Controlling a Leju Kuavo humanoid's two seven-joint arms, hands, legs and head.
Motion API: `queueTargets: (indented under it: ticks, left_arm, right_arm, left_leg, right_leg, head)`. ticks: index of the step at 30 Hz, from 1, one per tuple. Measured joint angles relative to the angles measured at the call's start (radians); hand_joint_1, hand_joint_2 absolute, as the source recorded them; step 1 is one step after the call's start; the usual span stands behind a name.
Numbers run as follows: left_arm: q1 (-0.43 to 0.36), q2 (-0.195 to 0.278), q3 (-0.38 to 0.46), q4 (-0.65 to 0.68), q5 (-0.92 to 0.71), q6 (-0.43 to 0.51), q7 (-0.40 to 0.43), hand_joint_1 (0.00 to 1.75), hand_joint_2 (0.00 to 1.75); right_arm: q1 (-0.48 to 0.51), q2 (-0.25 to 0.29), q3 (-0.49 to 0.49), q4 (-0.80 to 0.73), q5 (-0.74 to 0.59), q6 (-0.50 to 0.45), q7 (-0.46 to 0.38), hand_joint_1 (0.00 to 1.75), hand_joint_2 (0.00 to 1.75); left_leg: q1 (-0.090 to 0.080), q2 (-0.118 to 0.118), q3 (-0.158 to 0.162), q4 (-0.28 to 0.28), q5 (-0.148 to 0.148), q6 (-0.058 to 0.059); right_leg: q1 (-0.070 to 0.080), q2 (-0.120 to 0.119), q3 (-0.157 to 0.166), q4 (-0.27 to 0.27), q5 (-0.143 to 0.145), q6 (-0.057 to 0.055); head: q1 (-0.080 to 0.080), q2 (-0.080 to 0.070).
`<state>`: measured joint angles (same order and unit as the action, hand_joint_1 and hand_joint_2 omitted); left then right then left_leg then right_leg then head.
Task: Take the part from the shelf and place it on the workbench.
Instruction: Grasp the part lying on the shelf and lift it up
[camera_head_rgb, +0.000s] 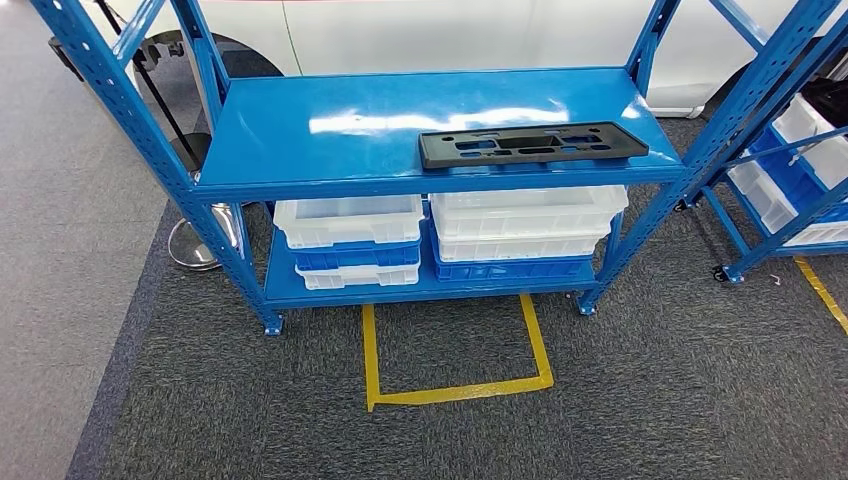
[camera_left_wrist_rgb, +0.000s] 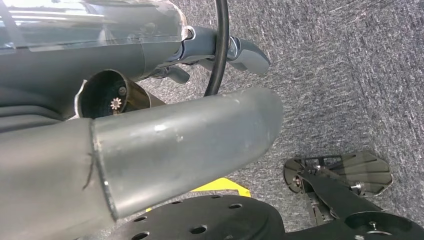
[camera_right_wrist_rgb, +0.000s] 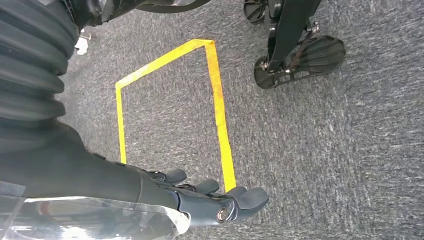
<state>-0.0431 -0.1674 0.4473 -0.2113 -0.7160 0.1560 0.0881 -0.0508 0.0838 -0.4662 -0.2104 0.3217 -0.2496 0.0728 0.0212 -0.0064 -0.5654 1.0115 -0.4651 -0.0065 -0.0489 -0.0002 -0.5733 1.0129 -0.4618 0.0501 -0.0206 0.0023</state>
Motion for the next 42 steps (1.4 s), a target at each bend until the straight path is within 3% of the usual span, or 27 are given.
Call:
queueTargets:
  ticks: [6, 9, 11, 13, 15, 16, 17, 18, 19, 21, 22, 26, 29, 31, 32, 33, 34, 37, 39, 42]
  left_arm:
    - [0.0, 0.0, 0.001, 0.0, 0.0, 0.0, 0.0, 0.0, 0.0]
    - [-0.001, 0.0, 0.002, 0.0, -0.002, 0.001, 0.0, 0.0, 0.0]
    - [-0.001, 0.0, 0.002, 0.0, -0.004, 0.001, -0.001, 0.0, 0.0]
    - [-0.002, -0.002, 0.004, 0.0, -0.006, 0.002, -0.001, 0.0, 0.0]
    - [-0.002, -0.003, 0.006, 0.0, -0.007, 0.002, -0.002, 0.0, 0.0]
    - [-0.002, -0.003, 0.007, 0.0, -0.008, 0.002, -0.002, 0.0, 0.0]
    - [-0.002, -0.003, 0.008, 0.0, -0.008, 0.002, -0.002, 0.0, 0.0]
    - [-0.002, -0.003, 0.008, 0.0, -0.008, 0.002, -0.003, 0.0, 0.0]
    - [-0.002, -0.003, 0.008, 0.001, -0.008, 0.002, -0.003, 0.0, 0.0]
    - [-0.002, -0.004, 0.009, 0.001, -0.008, 0.002, -0.004, 0.0, 0.0]
    - [-0.002, -0.004, 0.01, 0.001, -0.008, 0.002, -0.004, 0.0, 0.0]
    - [-0.004, -0.004, 0.015, 0.001, -0.009, 0.003, -0.005, 0.0, 0.0]
    - [-0.005, -0.004, 0.016, 0.001, -0.011, 0.003, -0.005, 0.0, 0.0]
    - [-0.004, -0.004, 0.017, 0.001, -0.014, 0.003, -0.005, 0.0, 0.0]
    - [-0.004, -0.004, 0.017, 0.001, -0.015, 0.003, -0.005, 0.0, 0.0]
    - [-0.003, -0.004, 0.017, 0.001, -0.017, 0.002, -0.005, 0.0, 0.0]
    - [-0.002, -0.004, 0.018, 0.001, -0.017, 0.002, -0.005, 0.0, 0.0]
    - [0.0, -0.004, 0.019, 0.002, -0.018, 0.002, -0.007, 0.0, 0.0]
    - [-0.001, -0.004, 0.021, 0.003, -0.021, 0.002, -0.008, 0.0, 0.0]
    - [-0.003, -0.004, 0.024, 0.003, -0.032, 0.002, -0.01, 0.0, 0.0]
  right_arm:
    - [0.0, 0.002, 0.0, 0.002, 0.002, -0.001, 0.005, 0.0, 1.75]
    - [0.0, 0.009, 0.0, 0.003, 0.005, -0.001, 0.009, 0.0, 1.75]
    - [-0.001, 0.012, 0.0, 0.004, 0.007, -0.002, 0.01, 0.0, 1.75]
    - [-0.001, 0.011, 0.0, 0.004, 0.008, -0.002, 0.01, 0.0, 1.75]
    - [0.0, 0.011, -0.001, 0.004, 0.01, -0.002, 0.01, 0.0, 1.75]
    - [0.001, 0.011, -0.001, 0.004, 0.011, -0.002, 0.009, 0.0, 1.75]
    - [0.002, 0.012, -0.002, 0.005, 0.013, -0.002, 0.008, 0.0, 1.75]
    - [0.002, 0.012, -0.002, 0.006, 0.015, -0.002, 0.004, 0.0, 1.75]
    - [0.003, 0.012, -0.002, 0.006, 0.018, -0.002, -0.002, 0.0, 1.75]
    - [0.002, 0.012, -0.002, 0.006, 0.026, -0.002, -0.016, 0.0, 1.75]
    - [0.001, 0.012, -0.002, 0.006, 0.029, -0.002, -0.022, 0.0, 1.75]
    - [0.001, 0.012, -0.002, 0.006, 0.033, -0.001, -0.034, 0.0, 1.75]
    - [0.001, 0.012, -0.002, 0.006, 0.034, 0.0, -0.052, 0.0, 1.75]
    - [0.0, 0.012, -0.002, 0.006, 0.036, 0.001, -0.06, 0.0, 1.75]
    - [0.0, 0.012, -0.002, 0.006, 0.039, 0.001, -0.065, 0.0, 1.75]
    - [0.001, 0.012, -0.002, 0.006, 0.043, 0.001, -0.075, 0.0, 1.75]
    - [0.001, 0.012, -0.002, 0.006, 0.049, 0.0, -0.087, 0.0, 1.75]
    - [-0.001, 0.013, 0.001, 0.006, 0.086, -0.02, -0.151, 0.0, 1.75]
    - [-0.01, 0.015, 0.013, 0.005, 0.143, -0.064, -0.224, 0.0, 1.75]
    - [-0.043, 0.027, 0.067, -0.017, 0.283, -0.203, -0.36, 0.0, 1.75]
  left_leg:
    - [0.0, 0.0, 0.0, 0.0, 0.0, 0.0]
    - [-0.004, 0.0, -0.002, 0.0, -0.002, 0.014]
    - [0.0, 0.001, 0.015, -0.029, 0.009, 0.029]
    - [0.004, 0.004, 0.033, -0.056, 0.021, 0.04]
    - [-0.001, 0.006, 0.035, -0.057, 0.02, 0.043]
    - [-0.003, 0.005, 0.035, -0.054, 0.017, 0.043]
    - [-0.004, 0.005, 0.036, -0.05, 0.014, 0.042]
    - [-0.004, 0.003, 0.037, -0.044, 0.009, 0.039]
    - [-0.003, 0.002, 0.038, -0.036, 0.002, 0.034]
    - [-0.005, 0.0, 0.035, -0.016, -0.015, 0.019]
    - [-0.006, 0.0, 0.034, -0.008, -0.023, 0.011]
    - [-0.003, 0.0, 0.037, 0.004, -0.041, -0.013]
    - [0.0, 0.002, -0.012, 0.112, -0.098, -0.022]
    - [0.0, 0.002, -0.075, 0.223, -0.14, -0.024]
    - [0.0, 0.002, -0.104, 0.267, -0.148, -0.024]
    - [-0.001, 0.002, -0.125, 0.292, -0.14, -0.022]
    - [-0.001, 0.002, -0.129, 0.279, -0.112, -0.019]
    - [-0.007, 0.002, -0.068, 0.107, 0.005, 0.0]
    - [-0.014, 0.001, -0.041, 0.044, 0.019, 0.011]
    - [-0.015, 0.001, -0.033, 0.023, 0.009, 0.022]
  right_leg:
    - [0.0, 0.0, 0.0, 0.0, 0.0, 0.0]
    - [-0.007, -0.001, 0.006, -0.013, 0.006, 0.01]
    - [-0.007, -0.003, 0.013, -0.012, 0.0, 0.013]
    - [-0.001, -0.003, -0.016, 0.057, -0.046, 0.006]
    - [0.005, -0.001, -0.079, 0.189, -0.109, -0.001]
    - [0.007, 0.0, -0.102, 0.237, -0.122, -0.002]
    - [0.007, 0.0, -0.11, 0.252, -0.117, -0.002]
    - [0.006, 0.0, -0.098, 0.227, -0.093, -0.003]
    - [0.005, -0.001, -0.069, 0.169, -0.059, -0.003]
    - [0.007, 0.001, -0.016, 0.062, -0.022, -0.01]
    - [0.009, 0.002, -0.003, 0.035, -0.019, -0.017]
    - [0.014, 0.003, 0.004, 0.031, -0.033, -0.046]
    - [0.012, 0.001, 0.015, 0.027, -0.039, -0.062]
    - [0.015, 0.0, 0.019, 0.027, -0.045, -0.067]
    - [0.016, 0.0, 0.024, 0.027, -0.05, -0.068]
    - [0.018, 0.001, 0.03, 0.027, -0.056, -0.068]
    - [0.019, 0.002, 0.04, 0.027, -0.063, -0.067]
    - [0.022, 0.003, 0.069, 0.026, -0.085, -0.06]
    - [0.024, 0.005, 0.073, 0.024, -0.093, -0.05]
    - [0.024, 0.005, 0.077, 0.015, -0.096, -0.032]
  head:
    - [0.0, 0.0]
    - [-0.001, 0.0]
    - [0.0, 0.0]
    - [0.001, 0.0]
    - [0.002, 0.0]
    - [0.002, 0.0]
    - [0.002, 0.0]
    - [0.002, 0.0]
    - [0.002, 0.0]
    - [0.002, 0.0]
    - [0.001, 0.0]
    - [0.001, 0.0]
    - [0.001, 0.0]
    - [0.0, 0.0]
    - [0.0, 0.0]
    - [0.0, 0.0]
    - [0.0, 0.0]
    - [0.001, 0.0]
    - [0.001, 0.0]
    - [0.001, 0.0]
